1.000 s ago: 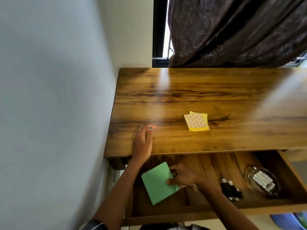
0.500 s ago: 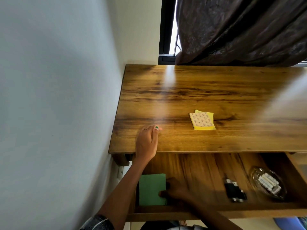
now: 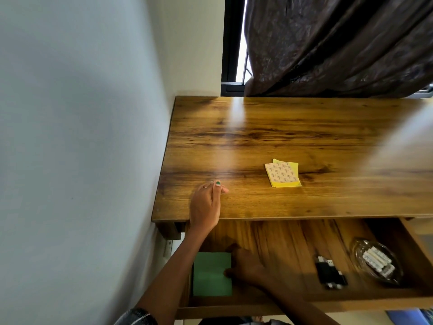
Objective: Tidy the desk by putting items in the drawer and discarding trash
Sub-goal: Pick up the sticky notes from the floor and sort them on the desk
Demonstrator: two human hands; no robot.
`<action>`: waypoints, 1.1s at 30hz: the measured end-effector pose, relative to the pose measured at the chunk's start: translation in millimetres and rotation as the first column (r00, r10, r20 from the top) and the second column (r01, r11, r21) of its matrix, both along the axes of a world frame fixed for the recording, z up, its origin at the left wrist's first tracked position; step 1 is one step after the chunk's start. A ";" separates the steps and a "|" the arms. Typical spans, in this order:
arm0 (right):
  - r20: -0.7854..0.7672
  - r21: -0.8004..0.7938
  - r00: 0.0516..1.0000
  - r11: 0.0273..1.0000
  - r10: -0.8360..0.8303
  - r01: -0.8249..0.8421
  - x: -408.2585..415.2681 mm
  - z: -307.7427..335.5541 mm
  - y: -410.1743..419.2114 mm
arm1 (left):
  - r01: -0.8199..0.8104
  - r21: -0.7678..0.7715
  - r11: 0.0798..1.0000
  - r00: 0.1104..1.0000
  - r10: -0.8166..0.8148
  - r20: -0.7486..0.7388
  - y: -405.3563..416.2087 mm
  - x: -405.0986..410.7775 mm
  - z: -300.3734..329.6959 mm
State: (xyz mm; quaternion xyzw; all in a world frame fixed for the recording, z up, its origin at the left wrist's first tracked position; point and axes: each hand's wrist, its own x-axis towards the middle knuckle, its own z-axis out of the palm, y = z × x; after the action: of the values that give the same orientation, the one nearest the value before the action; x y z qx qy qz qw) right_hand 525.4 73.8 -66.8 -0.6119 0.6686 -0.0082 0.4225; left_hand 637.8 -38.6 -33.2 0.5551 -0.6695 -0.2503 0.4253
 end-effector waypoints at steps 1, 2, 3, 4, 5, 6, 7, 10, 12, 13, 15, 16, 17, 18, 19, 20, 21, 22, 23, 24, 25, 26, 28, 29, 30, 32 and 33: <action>0.014 -0.004 1.000 1.000 -0.011 0.011 -0.3 0.9 -1.5 | -0.001 -0.001 1.000 1.000 0.001 0.000 0.1 -0.2 -0.1; 0.015 -0.022 1.000 1.000 -0.018 0.018 -0.6 2.0 -3.5 | -0.004 0.000 1.000 1.000 0.004 0.000 0.5 0.0 0.0; 0.000 -0.050 1.000 0.999 -0.018 0.018 -0.5 2.7 -5.9 | -0.007 0.004 1.000 1.000 0.007 0.000 1.2 -0.1 0.8; -0.017 -0.081 1.000 0.997 -0.013 0.012 0.6 2.8 -7.8 | -0.008 0.007 1.000 1.000 0.008 0.001 1.5 -0.3 1.3; -0.030 -0.104 0.999 0.994 -0.013 0.010 1.8 0.5 -8.9 | -0.007 0.007 1.000 1.000 0.007 0.002 2.2 -0.2 1.9; -0.035 -0.119 0.999 0.993 -0.017 0.013 3.2 -2.3 -9.6 | -0.006 0.006 1.000 1.000 0.006 0.003 2.3 -0.3 2.3; -0.034 -0.116 0.999 0.993 -0.021 0.017 5.0 -5.0 -9.4 | -0.006 0.006 1.000 1.000 0.006 0.004 2.3 -0.1 2.1; -0.046 -0.112 0.999 0.994 -0.015 0.010 7.4 -9.5 -9.9 | -0.012 0.005 1.000 1.000 0.011 0.006 2.2 0.2 1.3; -0.046 -0.101 0.999 0.995 -0.005 0.000 6.9 -8.5 -11.7 | -0.014 0.000 1.000 1.000 0.014 0.004 2.0 -0.4 1.1; -0.045 -0.094 0.999 0.996 0.001 -0.005 6.4 -8.0 -11.9 | -0.014 -0.002 1.000 1.000 0.014 0.002 1.8 -0.6 0.8; -0.045 -0.073 0.999 0.997 0.020 -0.024 5.2 -3.5 -11.8 | -0.016 -0.003 1.000 1.000 0.016 0.001 1.5 -1.1 0.7; -0.054 -0.064 0.998 0.997 0.042 -0.045 4.9 1.5 -12.1 | -0.018 -0.004 1.000 1.000 0.018 0.003 1.6 -1.0 0.4; -0.063 -0.061 0.996 0.996 0.065 -0.069 4.1 8.3 -13.0 | -0.019 -0.006 1.000 1.000 0.019 0.008 1.7 -0.8 0.4; -0.062 -0.057 0.995 0.995 0.078 -0.082 2.9 18.1 -14.8 | -0.020 -0.007 1.000 1.000 0.020 0.014 1.7 -0.5 0.3; -0.040 -0.056 0.996 0.995 0.078 -0.080 0.8 30.1 -17.6 | -0.021 -0.006 1.000 1.000 0.021 0.018 1.6 -0.4 0.2; 0.002 -0.050 0.997 0.996 0.072 -0.072 -1.9 45.5 -20.8 | -0.022 -0.004 1.000 1.000 0.022 0.019 1.5 -0.7 0.3; 0.047 -0.048 0.996 0.996 0.076 -0.074 -5.7 61.9 -24.3 | -0.024 -0.001 1.000 1.000 0.024 0.017 1.4 -0.8 0.0; 0.095 -0.051 0.992 0.996 0.081 -0.077 -10.8 78.7 -28.1 | -0.025 0.002 1.000 1.000 0.025 0.012 1.4 -1.2 0.6; 0.152 -0.059 0.986 0.996 0.068 -0.060 -16.3 95.4 -31.1 | -0.028 0.005 1.000 1.000 0.027 0.008 1.6 -1.3 0.6; 0.214 -0.084 0.976 0.996 0.029 -0.011 -22.7 110.3 -34.8 | -0.027 0.007 1.000 1.000 0.027 0.009 1.7 -1.7 0.8; 0.270 -0.131 0.963 0.989 -0.028 0.066 -29.9 123.2 -38.5 | -0.024 0.009 1.000 1.000 0.024 0.017 1.9 -1.7 1.1; 0.302 -0.197 0.949 0.968 -0.093 0.158 -38.4 131.2 -44.0 | -0.021 0.010 1.000 0.999 0.020 0.029 2.0 -1.6 0.7; 0.301 -0.344 0.926 0.879 -0.229 0.329 -58.1 138.0 -57.9 | -0.016 0.003 1.000 0.999 0.016 0.051 1.6 -1.9 0.9; 0.292 -0.405 0.906 0.819 -0.305 0.406 -69.6 136.5 -66.2 | -0.014 -0.002 1.000 0.998 0.014 0.059 1.5 -1.9 1.7; 0.279 -0.452 0.879 0.755 -0.387 0.475 -81.1 134.2 -74.4 | -0.012 -0.005 1.000 0.998 0.013 0.066 1.1 -2.1 2.5; 0.213 -0.523 0.823 0.650 -0.527 0.552 -103.5 126.8 -90.3 | -0.011 -0.014 1.000 0.997 0.012 0.071 1.7 -2.1 3.3; 0.154 -0.555 0.809 0.628 -0.567 0.546 -113.2 121.8 -97.2 | -0.010 -0.024 1.000 0.997 0.012 0.072 2.8 -1.9 3.9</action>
State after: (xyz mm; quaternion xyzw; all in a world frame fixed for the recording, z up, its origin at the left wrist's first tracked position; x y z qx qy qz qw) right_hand 412.2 -23.4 55.0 -0.4734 0.7967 -0.3286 0.1823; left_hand 635.9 -35.7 -29.3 0.5625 -0.6843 -0.2197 0.4087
